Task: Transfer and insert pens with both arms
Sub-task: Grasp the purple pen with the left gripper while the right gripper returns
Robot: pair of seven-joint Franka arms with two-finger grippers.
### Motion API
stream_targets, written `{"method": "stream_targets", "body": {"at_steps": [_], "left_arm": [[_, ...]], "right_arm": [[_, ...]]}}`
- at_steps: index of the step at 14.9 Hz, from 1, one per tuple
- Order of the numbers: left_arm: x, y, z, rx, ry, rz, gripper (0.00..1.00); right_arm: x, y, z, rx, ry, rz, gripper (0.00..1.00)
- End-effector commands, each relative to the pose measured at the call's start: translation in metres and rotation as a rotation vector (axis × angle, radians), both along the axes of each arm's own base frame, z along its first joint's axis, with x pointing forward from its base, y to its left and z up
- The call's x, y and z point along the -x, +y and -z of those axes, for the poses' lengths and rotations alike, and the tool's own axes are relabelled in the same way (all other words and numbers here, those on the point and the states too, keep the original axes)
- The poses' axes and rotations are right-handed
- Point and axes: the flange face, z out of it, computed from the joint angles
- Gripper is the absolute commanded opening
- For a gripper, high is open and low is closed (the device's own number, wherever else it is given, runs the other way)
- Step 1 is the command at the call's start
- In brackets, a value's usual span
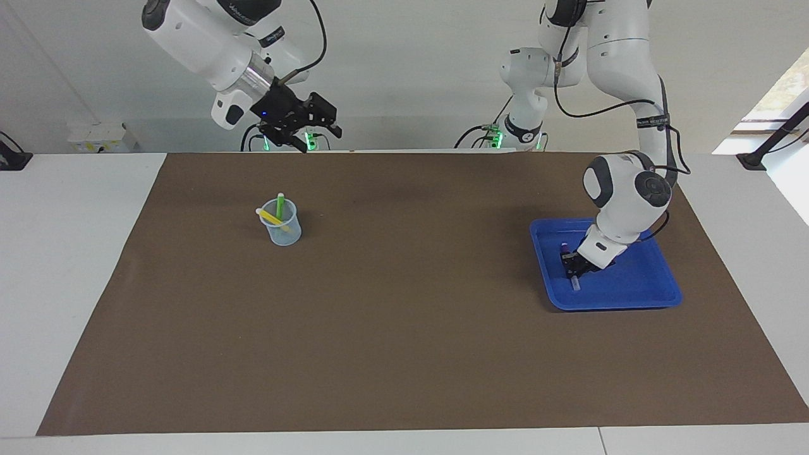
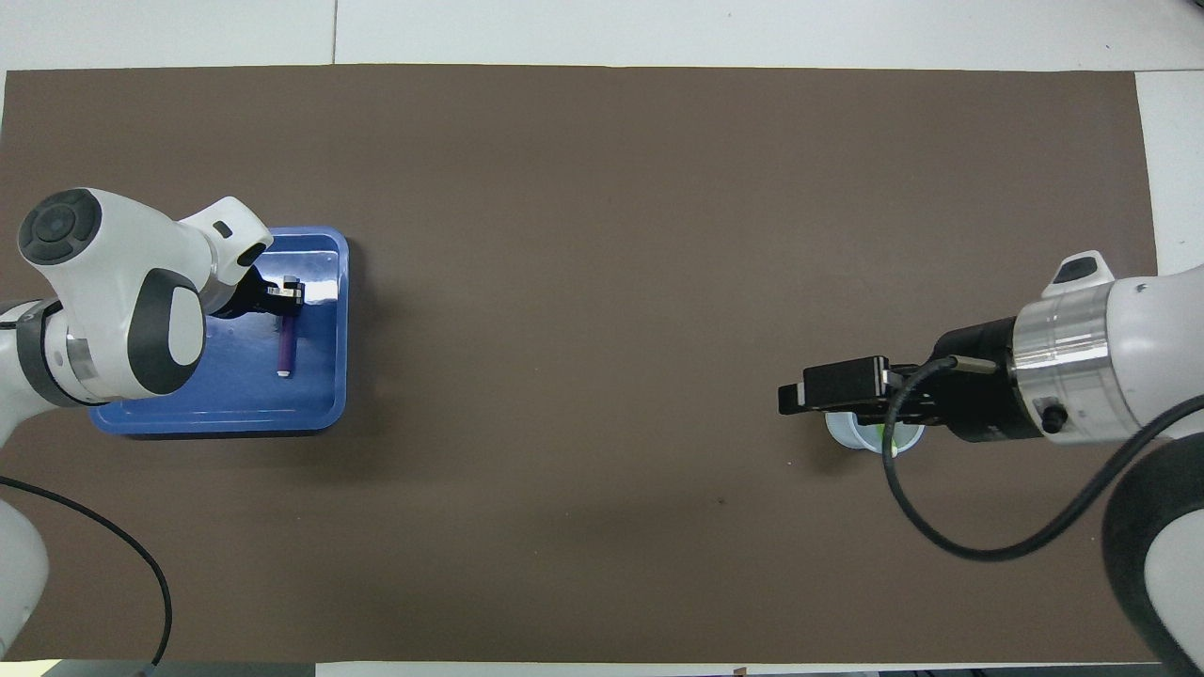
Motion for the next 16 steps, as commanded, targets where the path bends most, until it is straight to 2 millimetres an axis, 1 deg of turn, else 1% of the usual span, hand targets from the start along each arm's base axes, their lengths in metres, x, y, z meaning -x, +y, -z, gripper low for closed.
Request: {"method": "stream_targets", "body": {"at_steps": [1,3,6,7,9,10,11,13,14,16], "left_arm": [[-0.009,-0.001,-0.011,-0.005,0.034,0.006,0.0],[-0.013,0.002,-0.026,-0.001,0.064,-0.002,0.0],[-0.018,0.002,-0.057,0.012,0.112,-0.026,0.0],[-0.019,0.0,-0.07,0.011,0.131,-0.049,0.0],[-0.019,-0.003,-0.108,0.038,0.171,-0.107,0.0],[-0.017,-0.007,-0.132,0.073,0.197,-0.157,0.0],[-0.013,-0.011,-0.152,0.097,0.226,-0.229,0.0],[0.002,-0.027,-0.194,0.13,0.258,-0.382,0.0],[0.01,-0.033,-0.21,0.136,0.267,-0.453,0.0],[0.033,-0.057,-0.235,0.18,0.304,-0.579,0.0]], "right_arm": [[0.006,0.02,0.0,-0.024,0.014,0.072,1.0],[0.006,0.026,-0.002,-0.024,0.019,0.109,1.0],[0.01,0.044,-0.005,-0.028,0.018,0.128,1.0],[0.013,0.056,-0.006,-0.03,0.019,0.139,1.0],[0.016,0.073,-0.001,-0.036,0.014,0.192,1.0],[0.02,0.083,-0.002,-0.043,0.015,0.225,1.0],[0.022,0.092,-0.003,-0.051,0.024,0.269,1.0],[0.025,0.103,-0.003,-0.061,0.028,0.312,1.0],[0.027,0.107,-0.004,-0.064,0.034,0.322,1.0],[0.027,0.108,-0.003,-0.067,0.043,0.344,1.0]]}}
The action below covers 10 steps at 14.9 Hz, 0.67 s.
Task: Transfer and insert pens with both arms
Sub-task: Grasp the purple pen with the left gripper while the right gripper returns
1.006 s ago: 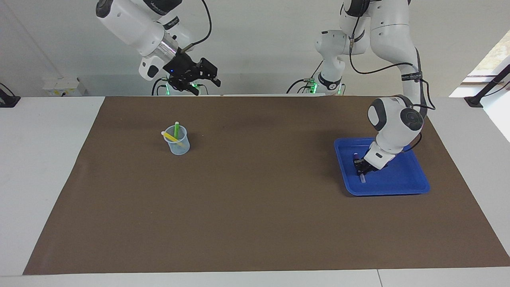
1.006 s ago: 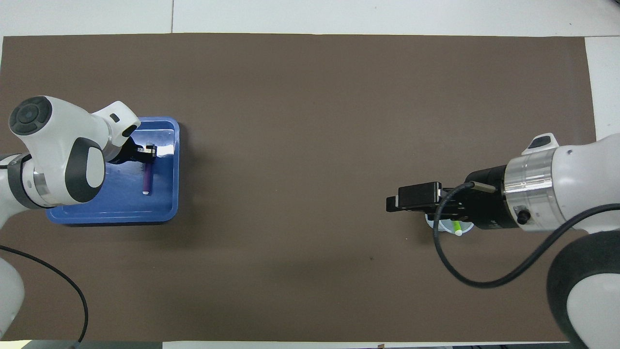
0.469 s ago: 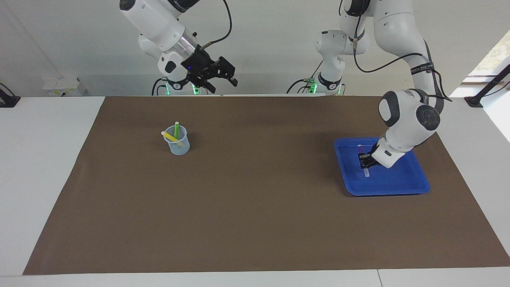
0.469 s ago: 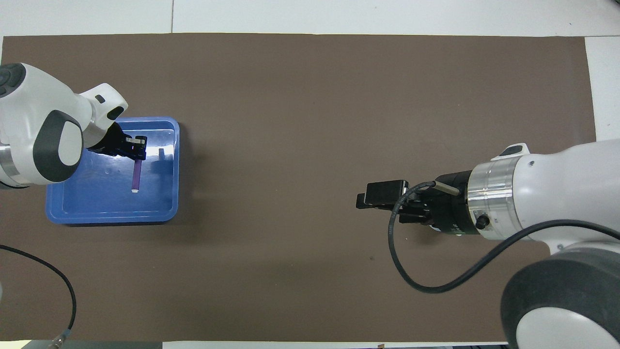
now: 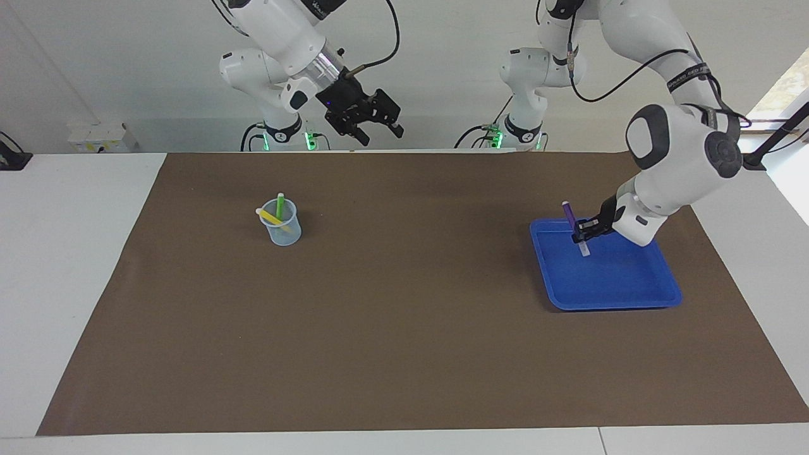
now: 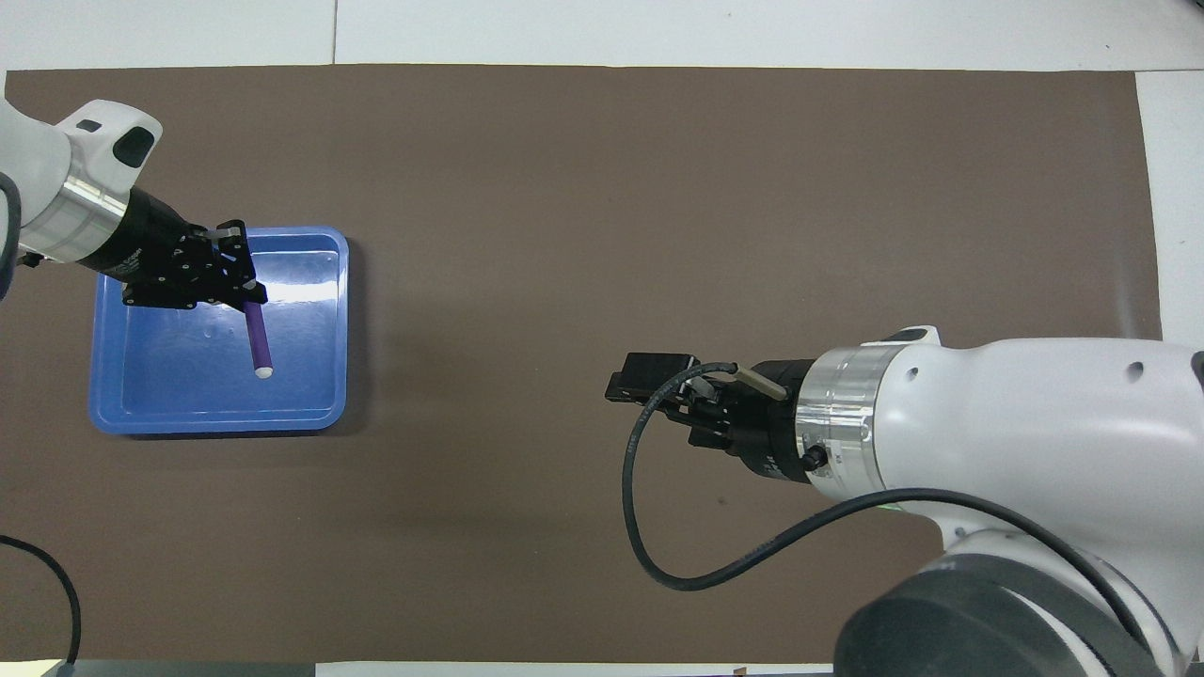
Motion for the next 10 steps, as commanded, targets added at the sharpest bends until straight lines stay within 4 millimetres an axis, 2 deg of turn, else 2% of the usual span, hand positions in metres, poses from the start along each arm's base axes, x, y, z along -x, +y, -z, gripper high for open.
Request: {"method": "stream_targets", "body": {"at_steps": [1,2,4,8,10], "left_arm": [[0.033,-0.025,-0.03,0.043,0.083,-0.221,0.0],[0.041,-0.031,-0.035,0.065,0.116,-0.288,0.0],[0.064,-0.057,-0.036,0.084,0.202,-0.41,0.0],[0.086,-0.071,-0.03,0.186,0.323,-0.572,0.0],[0.099,-0.091,-0.022,0.211,0.383,-0.662,0.0]], "right_arm": [[0.003,-0.004,0.001,-0.026,0.011,0.039,1.0],[0.003,-0.003,0.001,-0.027,0.012,0.04,1.0],[0.004,-0.002,0.0,-0.066,0.038,0.057,1.0],[0.006,0.007,-0.005,-0.082,0.097,0.132,1.0],[0.011,0.017,-0.006,-0.085,0.071,0.129,1.0]]}}
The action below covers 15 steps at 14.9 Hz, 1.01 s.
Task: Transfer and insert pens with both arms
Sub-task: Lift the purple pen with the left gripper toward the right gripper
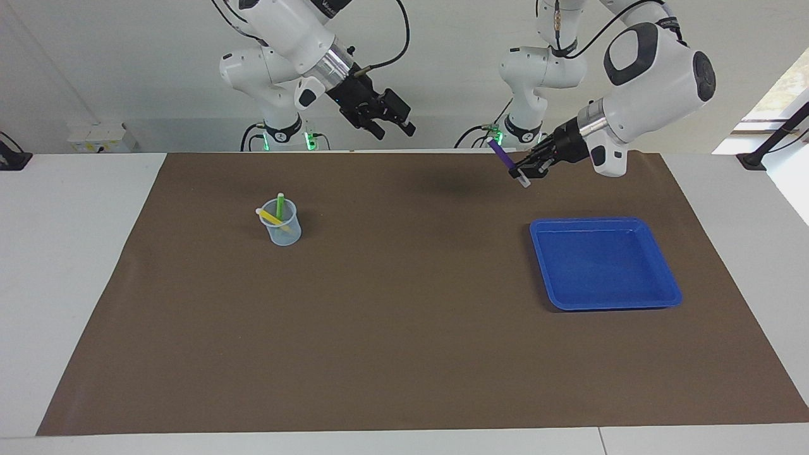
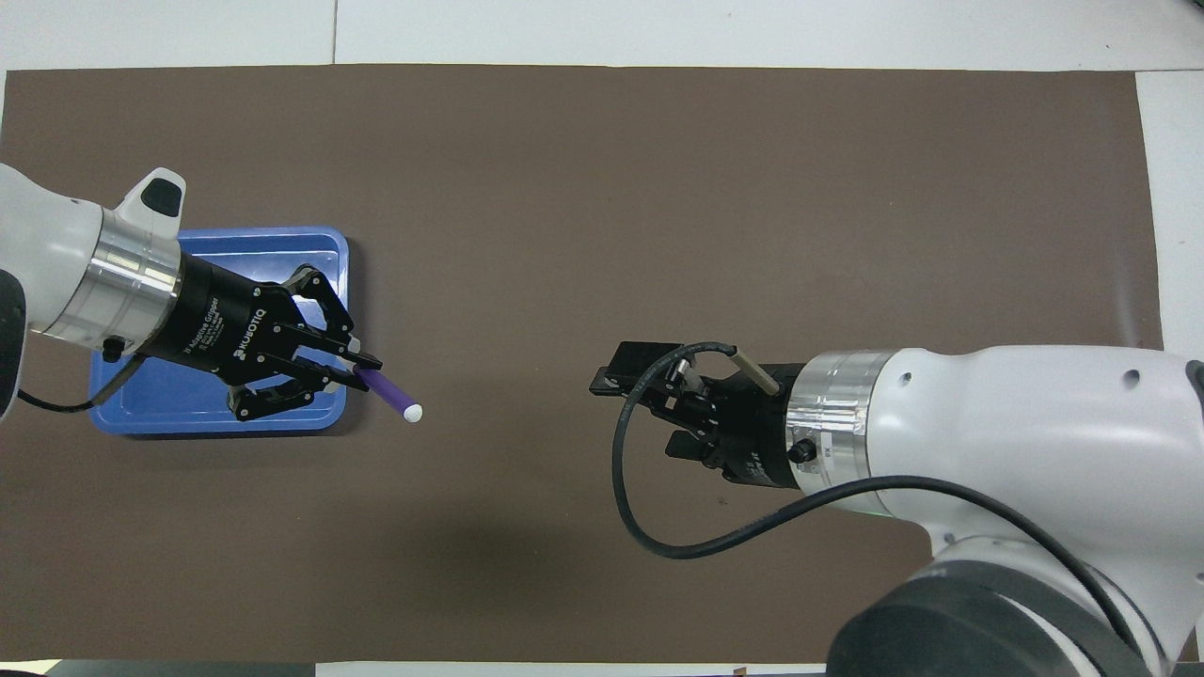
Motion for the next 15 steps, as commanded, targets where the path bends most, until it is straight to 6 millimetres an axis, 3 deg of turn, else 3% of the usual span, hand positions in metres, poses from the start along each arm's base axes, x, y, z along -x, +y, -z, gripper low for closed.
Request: {"method": "stream_targets", "body": {"at_steps": [1,3,6,9,15], "left_arm": [[0.028,-0.024,0.009,0.019,0.065,-0.138,0.0],[0.039,-0.041,0.014,0.014,0.096,-0.239,0.0],[0.048,-0.043,0.012,0.052,0.147,-0.336,0.0],[0.051,-0.043,0.003,0.062,0.176,-0.386,0.0],[0.066,-0.053,0.005,0.057,0.174,-0.426,0.0]], "right_arm": [[0.011,0.018,-0.003,-0.022,-0.028,0.017,1.0],[0.018,0.041,0.001,-0.024,-0.065,0.007,1.0],[0.024,0.066,0.009,-0.027,-0.095,-0.004,1.0],[0.022,0.068,0.013,-0.026,-0.102,-0.002,1.0],[0.008,0.076,0.017,-0.047,-0.14,0.034,0.82]]}}
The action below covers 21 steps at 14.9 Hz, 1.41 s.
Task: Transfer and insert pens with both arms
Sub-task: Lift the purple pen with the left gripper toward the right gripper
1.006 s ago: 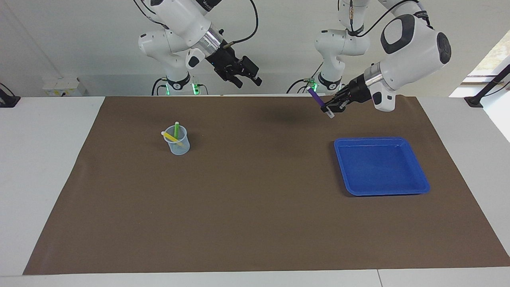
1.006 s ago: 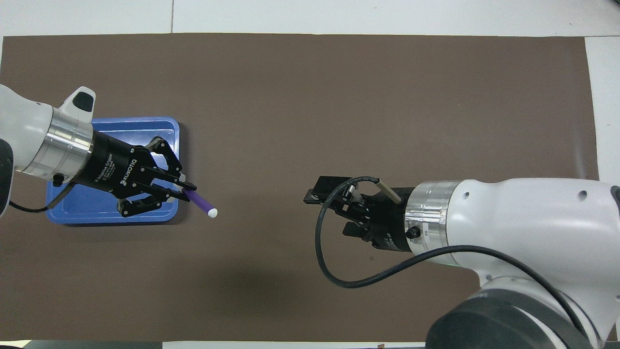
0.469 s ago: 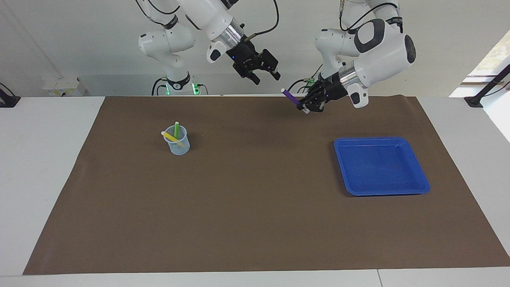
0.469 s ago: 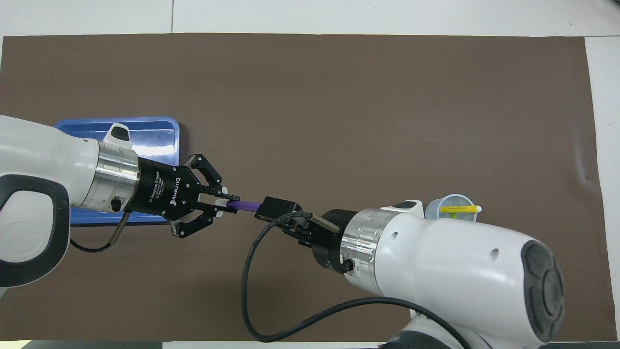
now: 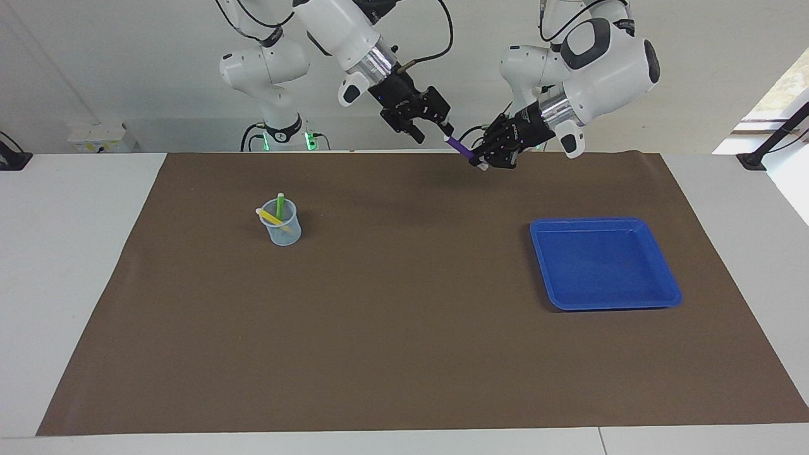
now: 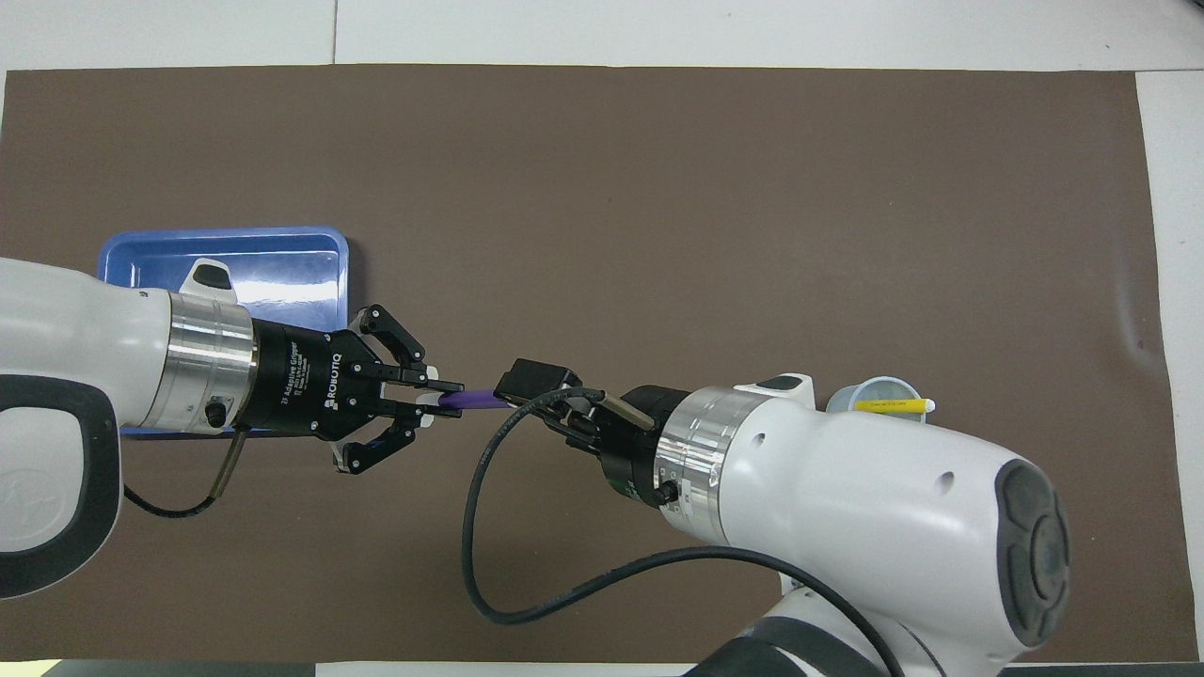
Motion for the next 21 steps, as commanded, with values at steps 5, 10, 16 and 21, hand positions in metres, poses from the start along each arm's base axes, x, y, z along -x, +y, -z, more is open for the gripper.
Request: {"method": "stream_targets", "body": {"at_steps": [5,10,16,21], "left_arm": [[0.0161,-0.0021,0.0023,0.047,0.016,-0.06,0.0],[0.0188,-0.0013,0.0059,0.045,0.013,-0.07,0.0],[0.0224,-0.0008,0.0086,0.056,0.02,-0.079,0.0],[0.023,-0.0006,0.0071,0.058,0.018,-0.079,0.0]], "right_arm": [[-0.0049,0.017,0.0023,-0.031,0.011,0.011,0.72],[-0.0002,0.0213,0.0028,-0.023,0.019,-0.01,0.62],[-0.0005,0.0216,0.003,-0.023,0.019,-0.012,0.43],[-0.0016,0.0217,0.0026,-0.024,0.022,-0.013,0.29]]}}
